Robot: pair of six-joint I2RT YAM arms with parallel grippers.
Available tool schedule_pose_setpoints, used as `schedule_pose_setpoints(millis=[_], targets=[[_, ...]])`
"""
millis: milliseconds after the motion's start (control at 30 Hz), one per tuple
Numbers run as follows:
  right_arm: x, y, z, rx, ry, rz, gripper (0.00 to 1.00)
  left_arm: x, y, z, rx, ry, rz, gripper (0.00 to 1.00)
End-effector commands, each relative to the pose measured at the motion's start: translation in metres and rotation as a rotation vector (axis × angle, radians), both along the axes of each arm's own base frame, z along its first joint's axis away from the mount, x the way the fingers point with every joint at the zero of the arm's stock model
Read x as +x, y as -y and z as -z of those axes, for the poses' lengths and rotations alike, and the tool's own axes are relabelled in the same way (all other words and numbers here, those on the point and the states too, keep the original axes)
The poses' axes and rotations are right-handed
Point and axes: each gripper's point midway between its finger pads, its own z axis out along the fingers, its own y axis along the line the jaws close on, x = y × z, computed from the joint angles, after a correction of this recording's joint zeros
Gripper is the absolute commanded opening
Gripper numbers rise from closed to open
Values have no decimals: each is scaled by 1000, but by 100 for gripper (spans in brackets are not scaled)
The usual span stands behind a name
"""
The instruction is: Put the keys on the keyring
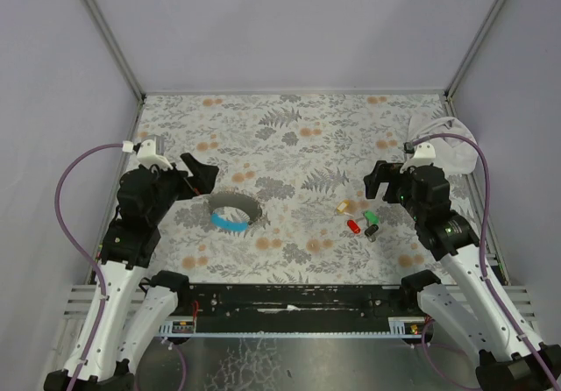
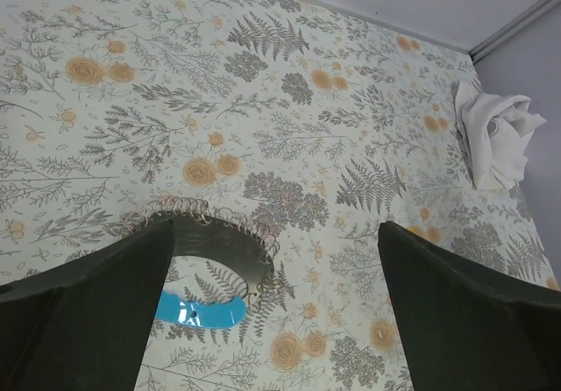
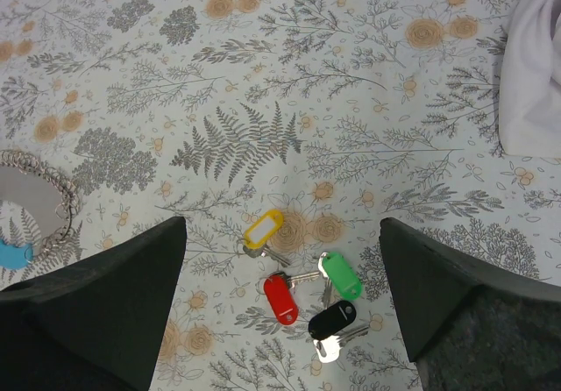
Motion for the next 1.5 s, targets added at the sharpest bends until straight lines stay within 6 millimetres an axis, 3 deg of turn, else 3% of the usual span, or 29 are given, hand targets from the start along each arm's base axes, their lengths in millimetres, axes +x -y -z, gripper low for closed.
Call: schedule_pose_setpoints(millis=[0,367,500,667,867,1067,1233,1467], targets=[[4,-4,-17,28,58,-3,99,5,-4,-9,-8,49,-30,100],[4,-10,-12,47,42,-26,99,7,-6,-3,-37,22,-57,100],[5,-13,-12,59,37,-36,99,10,-1,12,-84,-50,-64,100],[4,-22,0,76,12,-79,99,18,12,47,-128,-202,-38,100],[7,-31,15,94,-22,-112,99,27,47,91,-251,-357,46,100],[4,-39,24,111,-39,-155,99,25,80,146,-167,-469,50,100],[1,-43,31,124,-46,-172,99,21,88,194,-72,-554,51,100],[0,-50,40,140,-67,-213,99,22,100,226,37,-588,97,96]])
